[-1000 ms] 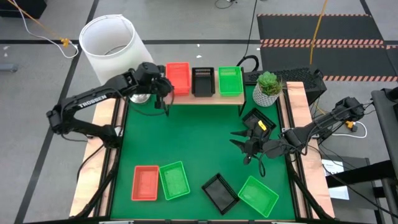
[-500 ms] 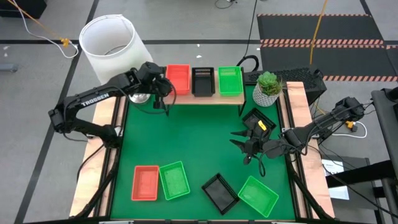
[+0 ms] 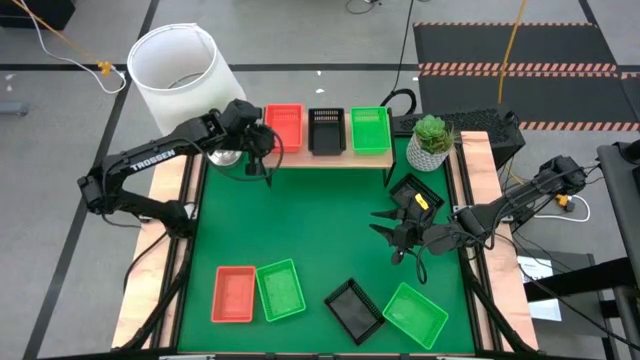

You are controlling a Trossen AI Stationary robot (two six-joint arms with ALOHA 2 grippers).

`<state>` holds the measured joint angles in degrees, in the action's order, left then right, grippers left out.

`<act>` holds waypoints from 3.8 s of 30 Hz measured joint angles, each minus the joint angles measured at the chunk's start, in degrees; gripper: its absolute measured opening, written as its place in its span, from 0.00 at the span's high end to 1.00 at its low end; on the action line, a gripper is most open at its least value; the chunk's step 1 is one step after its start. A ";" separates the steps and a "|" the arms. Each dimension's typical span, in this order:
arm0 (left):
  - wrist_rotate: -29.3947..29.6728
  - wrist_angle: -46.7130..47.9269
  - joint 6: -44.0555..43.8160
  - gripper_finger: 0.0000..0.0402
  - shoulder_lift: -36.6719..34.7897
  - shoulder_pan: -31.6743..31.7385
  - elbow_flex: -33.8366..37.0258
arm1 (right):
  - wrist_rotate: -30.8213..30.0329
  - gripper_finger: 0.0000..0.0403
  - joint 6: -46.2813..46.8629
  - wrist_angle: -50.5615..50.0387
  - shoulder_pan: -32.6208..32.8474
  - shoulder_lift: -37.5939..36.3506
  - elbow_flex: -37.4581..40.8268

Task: Stack baskets on shelf by color
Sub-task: Stack the bottom black basket into the black basket on the shelf

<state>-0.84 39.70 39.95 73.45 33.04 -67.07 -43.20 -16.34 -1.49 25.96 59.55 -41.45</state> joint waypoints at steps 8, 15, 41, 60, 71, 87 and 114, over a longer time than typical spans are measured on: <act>0.09 -1.96 -1.91 0.71 -0.43 -0.45 0.00 | 0.02 0.67 0.02 0.00 0.00 0.00 0.00; 0.20 -3.14 -3.31 0.69 -2.43 -2.21 -0.09 | 3.08 0.67 0.25 -0.01 0.00 0.01 0.00; 3.35 -4.58 -24.84 0.69 -8.47 -29.35 3.49 | 26.92 0.67 21.72 0.02 4.09 2.42 -0.04; 3.93 -23.48 -30.02 0.69 -12.55 -33.14 20.59 | 45.11 0.53 41.80 12.92 9.07 21.15 -0.04; 3.93 -23.56 -30.94 0.69 -12.52 -33.18 20.59 | 45.19 0.52 45.73 18.67 12.78 25.68 -0.28; 3.89 -23.75 -31.31 0.69 -12.50 -33.97 20.59 | 36.22 0.52 48.71 16.08 20.80 25.87 -3.34; 3.91 -23.95 -30.70 0.69 -12.50 -33.90 20.57 | 40.53 0.79 41.60 17.31 14.88 35.32 -3.43</act>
<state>3.07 15.75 9.26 60.95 -0.86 -46.50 -2.67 25.26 15.81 40.84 94.87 -44.88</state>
